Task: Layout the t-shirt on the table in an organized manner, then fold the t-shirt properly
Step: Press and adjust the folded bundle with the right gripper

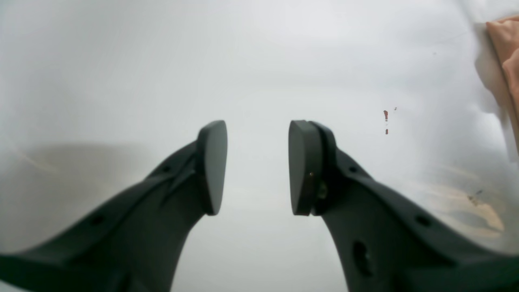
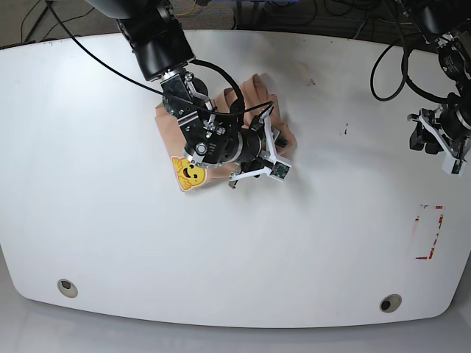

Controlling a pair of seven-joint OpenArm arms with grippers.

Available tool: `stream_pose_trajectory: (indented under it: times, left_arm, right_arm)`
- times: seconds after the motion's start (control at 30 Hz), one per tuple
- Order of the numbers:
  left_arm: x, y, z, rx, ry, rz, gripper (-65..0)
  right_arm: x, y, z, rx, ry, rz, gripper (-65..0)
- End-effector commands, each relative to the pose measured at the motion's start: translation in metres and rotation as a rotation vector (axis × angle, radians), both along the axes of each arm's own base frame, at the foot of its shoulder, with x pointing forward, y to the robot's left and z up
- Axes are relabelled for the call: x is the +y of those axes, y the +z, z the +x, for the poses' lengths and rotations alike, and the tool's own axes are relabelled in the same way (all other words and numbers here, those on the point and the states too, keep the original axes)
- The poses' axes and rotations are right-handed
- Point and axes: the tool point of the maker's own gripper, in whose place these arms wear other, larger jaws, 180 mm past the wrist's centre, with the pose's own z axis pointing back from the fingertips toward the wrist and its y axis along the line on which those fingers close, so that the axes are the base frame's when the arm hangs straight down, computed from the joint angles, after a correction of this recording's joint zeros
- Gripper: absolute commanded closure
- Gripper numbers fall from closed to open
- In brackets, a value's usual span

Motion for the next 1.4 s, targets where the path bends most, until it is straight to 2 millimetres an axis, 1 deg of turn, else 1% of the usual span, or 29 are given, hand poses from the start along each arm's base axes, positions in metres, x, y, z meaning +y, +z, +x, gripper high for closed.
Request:
stream_pose_trajectory:
  times: [0.0, 0.03, 0.13, 0.27, 0.3, 0.43, 0.5, 0.57, 0.73, 0.83, 0.9, 1.1, 1.3, 1.37]
  left_arm:
    - [0.003, 0.015, 0.009, -0.054, -0.007, 0.01, -23.9]
    - [0.003, 0.015, 0.009, -0.054, -0.007, 0.01, -23.9]
    - [0.003, 0.015, 0.009, -0.054, -0.007, 0.01, -23.9]
    - [0.003, 0.015, 0.009, -0.054, -0.007, 0.01, -23.9]
    - [0.003, 0.015, 0.009, -0.053, -0.007, 0.01, -23.9]
    - [0.003, 0.015, 0.009, -0.053, -0.007, 0.01, -23.9]
    - [0.003, 0.014, 0.009, -0.051, -0.007, 0.01, -23.9]
    - [0.003, 0.014, 0.009, -0.051, -0.007, 0.01, -23.9]
    - [0.003, 0.014, 0.009, -0.051, -0.007, 0.01, -23.9]
    - [0.003, 0.014, 0.008, -0.05, -0.006, 0.009, -23.9]
    - [0.003, 0.014, 0.008, -0.05, -0.006, 0.009, -23.9]
    - [0.003, 0.014, 0.008, -0.05, -0.006, 0.009, -23.9]
    - [-0.001, 0.011, 0.008, -0.05, -0.005, -0.005, -23.9]
    - [-0.003, 0.01, 0.008, -0.05, -0.005, -0.009, -23.9]
  right_arm:
    - [0.001, 0.005, 0.009, -0.014, -0.002, 0.014, -17.8]
    - [0.001, 0.004, 0.009, -0.011, -0.003, 0.015, -18.4]
    - [0.002, 0.003, 0.01, -0.014, -0.006, 0.036, -24.9]
    - [0.003, 0.006, 0.01, -0.021, -0.006, 0.045, -37.3]
    - [0.003, 0.007, 0.01, -0.025, -0.005, 0.045, -42.5]
    - [0.003, 0.014, 0.01, -0.045, 0.0, 0.035, -55.3]
    - [0.002, 0.016, 0.011, -0.05, 0.002, 0.027, -60.7]
    - [0.003, 0.019, 0.011, -0.056, 0.005, 0.024, -64.7]
    - [0.003, 0.02, 0.012, -0.059, 0.006, 0.024, -65.0]
    - [0.007, 0.018, 0.009, -0.058, 0.025, 0.017, -65.0]
    - [0.011, 0.018, 0.008, -0.077, 0.05, -0.006, -65.0]
    - [0.018, 0.009, 0.001, -0.141, 0.128, -0.114, -65.0]
    - [0.02, 0.011, 0.005, -0.181, 0.133, -0.114, -64.8]
    - [0.019, 0.009, 0.006, -0.177, 0.131, -0.113, -64.8]
